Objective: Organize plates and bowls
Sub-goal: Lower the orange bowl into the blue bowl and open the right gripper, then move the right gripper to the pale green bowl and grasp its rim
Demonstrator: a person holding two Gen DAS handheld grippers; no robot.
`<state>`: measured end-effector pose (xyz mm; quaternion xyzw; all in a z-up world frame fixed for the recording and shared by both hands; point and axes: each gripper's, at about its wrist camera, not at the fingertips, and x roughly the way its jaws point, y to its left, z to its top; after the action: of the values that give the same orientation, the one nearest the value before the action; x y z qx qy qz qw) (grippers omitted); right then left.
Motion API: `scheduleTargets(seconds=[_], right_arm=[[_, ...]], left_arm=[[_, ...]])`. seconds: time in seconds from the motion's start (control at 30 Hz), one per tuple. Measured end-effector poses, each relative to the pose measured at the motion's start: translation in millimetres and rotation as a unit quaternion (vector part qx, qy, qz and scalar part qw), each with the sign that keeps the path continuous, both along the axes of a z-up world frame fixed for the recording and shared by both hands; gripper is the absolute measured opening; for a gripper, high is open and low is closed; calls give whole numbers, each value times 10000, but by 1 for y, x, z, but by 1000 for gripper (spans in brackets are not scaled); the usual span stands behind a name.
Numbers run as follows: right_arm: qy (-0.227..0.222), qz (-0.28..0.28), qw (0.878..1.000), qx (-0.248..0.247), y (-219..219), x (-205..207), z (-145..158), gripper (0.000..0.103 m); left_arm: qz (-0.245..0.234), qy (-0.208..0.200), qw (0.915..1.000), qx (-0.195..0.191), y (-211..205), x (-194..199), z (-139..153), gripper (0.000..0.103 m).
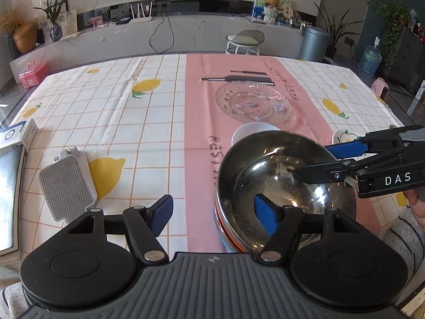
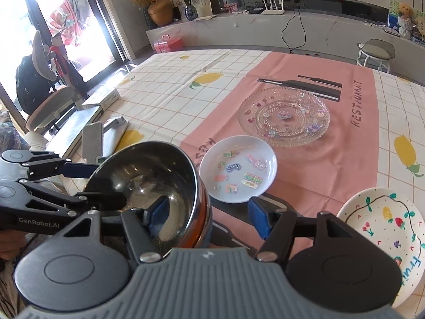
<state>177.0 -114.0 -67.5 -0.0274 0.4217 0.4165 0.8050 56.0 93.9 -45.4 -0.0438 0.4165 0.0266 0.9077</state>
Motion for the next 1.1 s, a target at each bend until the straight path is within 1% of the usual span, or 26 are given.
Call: scheduleTargets(seconds=[0.07, 0.17, 0.23, 0.27, 0.3, 0.33, 0.4, 0.5, 0.57, 0.7, 0.83, 0.93, 1.03, 1.1], right_arm=[[-22, -56, 9999, 136, -7, 2, 8, 65], [-234, -328, 9987, 322, -23, 5, 30, 66], [-434, -523, 9971, 333, -37, 6, 49, 72], [-549, -617, 9963, 251, -46, 5, 59, 79], [-679, -780, 9945, 175, -54, 3, 68, 81], [-817, -981, 9917, 123, -64, 1, 77, 81], [-1034, -1457, 9837, 197, -88, -3, 92, 81], [-1011, -2009, 9721, 661, -128, -7, 102, 81], [-981, -2303, 9641, 882, -153, -10, 102, 81], [-999, -2854, 9504, 726, -188, -9, 93, 81], [-681, -3478, 9320, 759, -227, -4, 77, 81], [-526, -3908, 9167, 641, -250, -1, 65, 80], [-388, -4296, 9004, 571, -269, 1, 53, 80], [-264, -4441, 8936, 602, -279, 3, 46, 80]], left_arm=[[-1, -97, 9999, -28, -2, -1, 5, 82], [37, -312, 9995, -68, -5, -1, 19, 82], [58, -470, 9988, -127, -9, 0, 31, 82], [64, -537, 9984, -153, -11, 1, 38, 82], [61, -608, 9980, -186, -14, 3, 44, 82], [64, -656, 9976, -209, -17, 5, 50, 82], [208, -563, 9980, -197, -26, 11, 61, 82], [210, -616, 9969, -434, -41, 17, 74, 82], [67, -637, 9966, -515, -55, 20, 83, 82], [-133, -610, 9977, -271, -94, 29, 100, 82], [-412, -551, 9975, -188, -127, 45, 112, 82], [-616, -531, 9967, -37, -152, 56, 118, 82], [-814, -471, 9956, 21, -175, 68, 120, 82], [-927, -359, 9950, -8, -188, 78, 116, 82]])
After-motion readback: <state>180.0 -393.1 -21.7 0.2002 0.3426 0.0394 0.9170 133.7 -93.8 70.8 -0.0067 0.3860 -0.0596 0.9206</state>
